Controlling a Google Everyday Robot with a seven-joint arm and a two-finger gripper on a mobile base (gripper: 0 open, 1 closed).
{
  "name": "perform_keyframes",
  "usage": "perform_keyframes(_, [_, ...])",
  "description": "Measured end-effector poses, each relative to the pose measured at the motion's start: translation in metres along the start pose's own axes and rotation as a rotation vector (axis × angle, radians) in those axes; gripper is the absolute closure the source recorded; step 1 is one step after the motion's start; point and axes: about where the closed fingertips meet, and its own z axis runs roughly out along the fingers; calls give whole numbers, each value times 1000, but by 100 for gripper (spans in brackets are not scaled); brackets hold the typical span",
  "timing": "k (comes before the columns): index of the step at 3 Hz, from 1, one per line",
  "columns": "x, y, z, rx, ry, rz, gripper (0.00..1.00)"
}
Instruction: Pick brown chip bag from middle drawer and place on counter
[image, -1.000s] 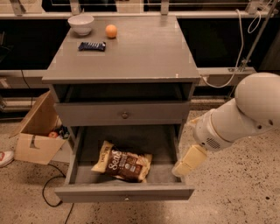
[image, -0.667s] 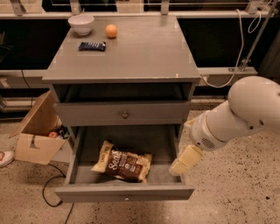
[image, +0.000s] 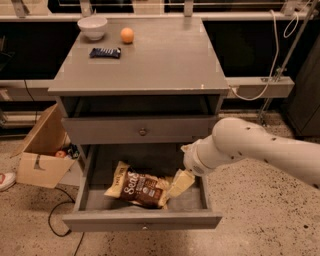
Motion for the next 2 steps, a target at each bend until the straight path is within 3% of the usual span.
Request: perform_keyframes(2, [-22, -33, 135, 61, -83, -49, 0])
